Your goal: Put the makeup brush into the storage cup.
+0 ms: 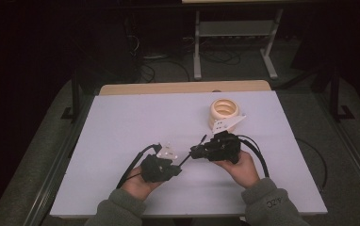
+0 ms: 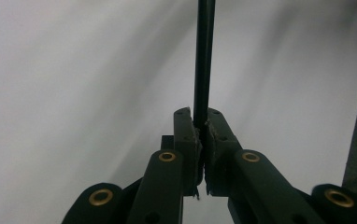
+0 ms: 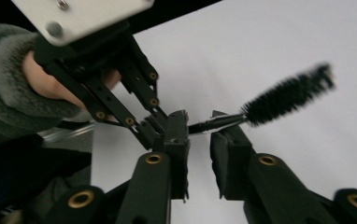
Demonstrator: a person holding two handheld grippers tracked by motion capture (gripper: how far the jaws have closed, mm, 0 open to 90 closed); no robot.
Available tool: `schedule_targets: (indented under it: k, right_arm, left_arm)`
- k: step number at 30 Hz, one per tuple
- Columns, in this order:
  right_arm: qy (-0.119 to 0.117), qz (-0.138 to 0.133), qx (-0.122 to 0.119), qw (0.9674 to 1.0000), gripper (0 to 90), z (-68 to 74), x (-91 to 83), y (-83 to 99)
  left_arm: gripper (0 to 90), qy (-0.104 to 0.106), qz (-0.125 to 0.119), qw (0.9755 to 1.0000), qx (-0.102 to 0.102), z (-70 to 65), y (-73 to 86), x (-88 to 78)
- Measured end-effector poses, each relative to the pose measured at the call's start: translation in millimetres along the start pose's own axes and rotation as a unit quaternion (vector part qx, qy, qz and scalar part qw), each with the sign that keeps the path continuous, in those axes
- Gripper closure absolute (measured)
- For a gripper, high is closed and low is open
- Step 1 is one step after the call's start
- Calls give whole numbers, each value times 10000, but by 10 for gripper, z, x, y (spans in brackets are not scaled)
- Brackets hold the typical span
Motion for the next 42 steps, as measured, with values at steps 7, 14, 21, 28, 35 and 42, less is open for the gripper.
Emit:
schedule_targets:
  k: [7, 14, 21, 28, 35, 42]
  right_arm:
    - [-472, -55, -51, 9989, 845, 67, -13, -42]
    - [-252, 91, -261, 9993, 848, 51, -92, -58]
    - [59, 351, -358, 9987, 848, -13, -176, -19]
    - [243, 463, -394, 9979, 848, -61, -240, 4]
    - [389, 536, -397, 9970, 848, -114, -315, 23]
    - [548, 597, -380, 9960, 848, -183, -420, 24]
  left_arm:
    - [839, -72, 44, 9998, 161, 0, -12, 63]
    - [703, -96, -82, 9998, 174, 1, -3, 10]
    - [666, -213, -184, 9995, 133, 12, 56, -92]
    - [654, -278, -240, 9993, 88, 40, 143, -156]
    - [647, -308, -337, 9990, -23, 66, 229, -217]
    - [630, -361, -384, 9986, -98, 95, 323, -307]
Point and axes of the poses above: each handheld gripper's, and its own axes: x roughly forward along the jaws, y roughly out of its underside, z roughly to its left, the point moved 6 cm from there along x, roughly forward along the jaws, and after that the axes turned 12 degrees about y, right-handed, at the moved point
